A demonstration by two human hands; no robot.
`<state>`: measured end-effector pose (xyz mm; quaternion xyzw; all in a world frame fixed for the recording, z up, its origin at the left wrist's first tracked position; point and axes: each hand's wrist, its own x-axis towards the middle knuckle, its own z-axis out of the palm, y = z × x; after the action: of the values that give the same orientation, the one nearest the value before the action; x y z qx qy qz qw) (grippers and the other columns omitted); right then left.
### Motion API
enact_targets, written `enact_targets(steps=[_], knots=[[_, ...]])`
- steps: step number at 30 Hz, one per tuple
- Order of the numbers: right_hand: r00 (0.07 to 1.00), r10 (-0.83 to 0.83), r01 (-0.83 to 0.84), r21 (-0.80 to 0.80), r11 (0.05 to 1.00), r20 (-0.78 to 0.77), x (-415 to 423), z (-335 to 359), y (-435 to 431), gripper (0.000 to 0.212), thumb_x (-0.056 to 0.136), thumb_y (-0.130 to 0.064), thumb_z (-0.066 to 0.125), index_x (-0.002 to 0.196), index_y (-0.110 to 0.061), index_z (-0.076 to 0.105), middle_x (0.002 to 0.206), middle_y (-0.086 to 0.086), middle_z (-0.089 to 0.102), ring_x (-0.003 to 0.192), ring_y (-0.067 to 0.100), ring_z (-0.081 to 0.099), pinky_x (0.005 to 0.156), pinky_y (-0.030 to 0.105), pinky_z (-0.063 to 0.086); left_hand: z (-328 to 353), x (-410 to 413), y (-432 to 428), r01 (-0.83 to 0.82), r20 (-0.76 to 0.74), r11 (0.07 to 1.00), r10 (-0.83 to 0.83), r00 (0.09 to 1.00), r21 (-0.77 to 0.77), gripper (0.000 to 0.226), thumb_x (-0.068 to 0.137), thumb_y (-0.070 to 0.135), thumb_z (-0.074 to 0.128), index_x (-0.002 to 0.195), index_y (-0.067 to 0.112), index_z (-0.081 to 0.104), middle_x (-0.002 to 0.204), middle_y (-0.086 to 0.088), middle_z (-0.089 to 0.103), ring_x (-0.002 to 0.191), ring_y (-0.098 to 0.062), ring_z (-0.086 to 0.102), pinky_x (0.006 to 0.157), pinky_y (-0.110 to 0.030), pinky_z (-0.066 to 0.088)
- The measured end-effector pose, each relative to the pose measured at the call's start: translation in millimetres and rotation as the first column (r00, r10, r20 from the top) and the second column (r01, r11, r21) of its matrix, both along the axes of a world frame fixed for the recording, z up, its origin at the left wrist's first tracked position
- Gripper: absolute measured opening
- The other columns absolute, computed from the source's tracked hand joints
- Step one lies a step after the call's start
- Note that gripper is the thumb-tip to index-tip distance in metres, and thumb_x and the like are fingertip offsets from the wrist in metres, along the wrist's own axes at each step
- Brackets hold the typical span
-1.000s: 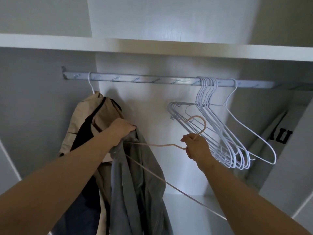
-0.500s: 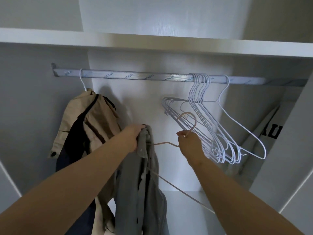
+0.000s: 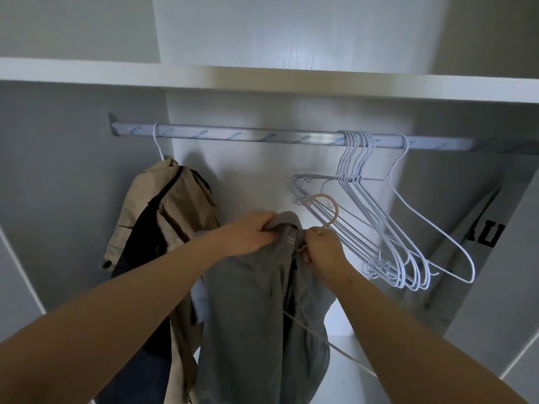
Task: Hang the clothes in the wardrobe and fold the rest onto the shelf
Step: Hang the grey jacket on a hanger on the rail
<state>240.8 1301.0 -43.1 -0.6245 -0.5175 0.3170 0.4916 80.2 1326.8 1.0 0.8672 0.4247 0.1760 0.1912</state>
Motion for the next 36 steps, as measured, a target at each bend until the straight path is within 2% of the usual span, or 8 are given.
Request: enact_targets(steps=[4, 9, 13, 15, 21, 26, 32, 36], knots=[[0.973, 0.101, -0.106, -0.016, 0.994, -0.210, -4.6, 13.7, -1.3, 0.028, 0.090, -0.016, 0.050, 0.063, -0.009, 0.050, 0.037, 0.000, 0.050, 0.031, 0.009, 0.041, 0.036, 0.016, 0.033, -14.3, -8.9, 6.5, -0.004, -0.047, 0.998, 0.008, 0.999, 0.070, 0.026, 0.093, 0.026, 0.055, 0.115, 0.015, 0.060, 0.095, 0.005, 0.056, 0.088, -0.009, 0.051, 0.063, -0.008, 0.031], [0.891, 0.356, -0.434, -0.296, 0.851, -0.281, 13.0, 14.3, -4.3, 0.063, 0.087, -0.069, 0.028, 0.094, -0.015, 0.061, 0.072, 0.007, 0.071, 0.062, 0.017, 0.062, 0.063, 0.028, 0.045, -8.2, -26.6, 19.7, -0.114, 0.124, 0.985, 0.098, 0.987, 0.128, 0.012, 0.084, 0.033, 0.065, 0.079, 0.022, 0.062, 0.072, 0.007, 0.059, 0.073, -0.010, 0.056, 0.068, -0.026, 0.039], [0.833, 0.430, -0.552, -0.464, 0.693, -0.348, 27.7, -0.1, -5.3, 0.045, 0.096, -0.048, 0.036, 0.106, -0.009, 0.057, 0.087, 0.011, 0.069, 0.073, 0.023, 0.062, 0.076, 0.034, 0.048, 4.1, -38.2, 22.0, -0.046, 0.305, 0.997, 0.024, 0.952, 0.064, 0.019, 0.081, 0.009, 0.070, 0.077, 0.027, 0.065, 0.063, 0.017, 0.058, 0.060, 0.011, 0.053, 0.061, -0.011, 0.040], [0.837, 0.502, -0.529, -0.553, 0.644, -0.216, 24.2, -7.3, -6.3, 0.020, 0.094, -0.025, 0.052, 0.109, -0.012, 0.055, 0.090, 0.009, 0.068, 0.076, 0.021, 0.063, 0.081, 0.036, 0.051, 9.6, -40.7, 20.8, -0.009, 0.361, 0.998, -0.011, 0.932, 0.055, 0.022, 0.080, 0.001, 0.069, 0.079, 0.023, 0.066, 0.062, 0.019, 0.063, 0.062, 0.015, 0.054, 0.062, -0.004, 0.040], [0.706, 0.640, -0.220, -0.765, 0.606, 0.304, 17.0, -22.7, -6.8, 0.033, 0.093, -0.022, 0.057, 0.124, -0.013, 0.051, 0.127, 0.008, 0.055, 0.116, 0.026, 0.056, 0.095, 0.031, 0.047, 24.4, -59.3, 20.4, 0.005, 0.462, 0.995, -0.050, 0.885, 0.099, 0.031, 0.079, -0.005, 0.067, 0.092, 0.023, 0.067, 0.073, 0.018, 0.067, 0.071, 0.012, 0.058, 0.070, -0.006, 0.044], [0.905, 0.365, -0.265, -0.383, 0.885, 0.219, 39.2, -25.7, -2.8, 0.012, 0.096, -0.009, 0.047, 0.090, -0.009, 0.057, 0.090, 0.002, 0.057, 0.086, 0.018, 0.058, 0.078, 0.019, 0.049, 24.2, -86.9, 26.7, -0.136, 0.334, 0.980, 0.080, 0.939, 0.148, 0.010, 0.081, 0.006, 0.068, 0.088, -0.001, 0.068, 0.082, -0.021, 0.065, 0.076, -0.014, 0.056, 0.072, -0.028, 0.044], [0.935, -0.119, 0.132, -0.017, 0.991, 0.335, 46.7, -21.3, 8.9, 0.030, 0.099, -0.020, 0.039, 0.071, -0.012, 0.043, 0.067, 0.001, 0.043, 0.071, 0.021, 0.043, 0.053, 0.024, 0.030, 15.3, -101.7, 22.9, -0.195, 0.009, 0.910, 0.205, 0.979, 0.366, 0.018, 0.088, 0.025, 0.062, 0.086, 0.008, 0.065, 0.079, -0.007, 0.065, 0.079, -0.021, 0.059, 0.071, -0.034, 0.045], [0.901, -0.172, 0.183, 0.011, 0.983, 0.398, 53.4, -11.1, 5.8, 0.043, 0.088, -0.045, 0.058, 0.061, -0.016, 0.040, 0.059, -0.001, 0.046, 0.057, 0.012, 0.043, 0.050, 0.023, 0.028, 13.5, -104.5, 25.7, -0.245, -0.116, 0.811, 0.356, 0.927, 0.531, 0.015, 0.090, 0.030, 0.055, 0.086, 0.017, 0.061, 0.083, -0.002, 0.065, 0.084, -0.023, 0.060, 0.066, -0.032, 0.044]])
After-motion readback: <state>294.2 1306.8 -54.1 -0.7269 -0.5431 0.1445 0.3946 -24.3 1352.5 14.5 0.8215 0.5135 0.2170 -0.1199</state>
